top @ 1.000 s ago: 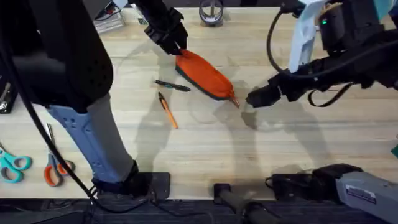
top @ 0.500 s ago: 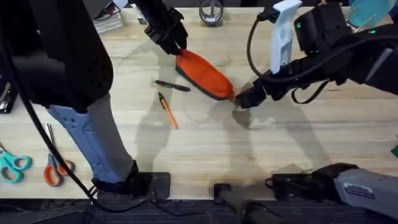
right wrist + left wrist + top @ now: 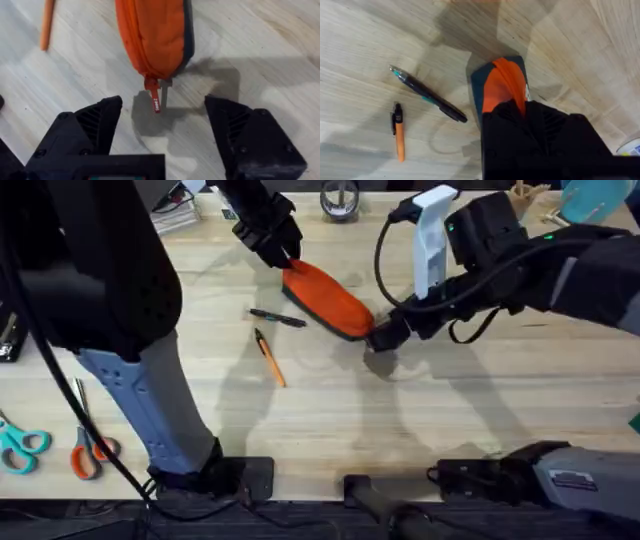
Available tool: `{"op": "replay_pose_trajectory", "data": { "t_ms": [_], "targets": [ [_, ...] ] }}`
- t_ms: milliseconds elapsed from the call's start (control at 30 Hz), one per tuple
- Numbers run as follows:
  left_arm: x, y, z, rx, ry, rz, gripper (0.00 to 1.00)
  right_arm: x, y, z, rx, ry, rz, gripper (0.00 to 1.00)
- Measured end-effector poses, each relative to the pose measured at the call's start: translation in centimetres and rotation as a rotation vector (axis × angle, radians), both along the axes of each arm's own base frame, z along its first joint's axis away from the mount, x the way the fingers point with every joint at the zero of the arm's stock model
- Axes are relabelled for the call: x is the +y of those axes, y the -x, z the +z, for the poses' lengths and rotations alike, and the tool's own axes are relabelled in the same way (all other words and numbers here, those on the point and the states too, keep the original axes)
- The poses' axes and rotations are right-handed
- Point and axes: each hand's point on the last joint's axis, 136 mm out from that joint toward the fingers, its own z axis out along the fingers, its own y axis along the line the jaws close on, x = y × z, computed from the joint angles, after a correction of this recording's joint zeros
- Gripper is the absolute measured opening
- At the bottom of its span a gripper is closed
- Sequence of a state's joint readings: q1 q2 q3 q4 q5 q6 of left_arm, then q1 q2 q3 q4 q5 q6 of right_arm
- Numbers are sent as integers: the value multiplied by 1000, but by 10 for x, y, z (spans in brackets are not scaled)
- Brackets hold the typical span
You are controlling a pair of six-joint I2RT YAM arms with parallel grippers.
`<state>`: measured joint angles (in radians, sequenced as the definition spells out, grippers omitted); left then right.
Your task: Unzip the bag, pick up the pens from the table one at a time and place them inside, then zip the bag closed.
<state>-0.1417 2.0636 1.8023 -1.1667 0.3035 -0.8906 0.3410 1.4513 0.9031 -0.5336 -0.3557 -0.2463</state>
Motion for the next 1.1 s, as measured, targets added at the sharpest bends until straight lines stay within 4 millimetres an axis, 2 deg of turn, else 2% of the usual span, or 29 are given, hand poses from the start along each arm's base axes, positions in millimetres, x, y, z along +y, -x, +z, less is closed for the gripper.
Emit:
{"op": "replay_pose_trajectory", "data": {
  "t_ms": [533, 767, 867, 1100],
  "targets": [
    [0, 0, 0, 0, 0, 0, 41, 14, -6, -20, 27, 12, -4, 976],
    [0, 0, 0, 0, 0, 0, 41, 14, -6, -22, 37, 11, -16, 845],
    [0, 0, 0, 0, 0, 0, 42, 14, -7, -21, 34, 9, -16, 759],
    [0, 0, 0, 0, 0, 0, 41, 14, -7, -21, 33, 8, -17, 437]
  ]
}}
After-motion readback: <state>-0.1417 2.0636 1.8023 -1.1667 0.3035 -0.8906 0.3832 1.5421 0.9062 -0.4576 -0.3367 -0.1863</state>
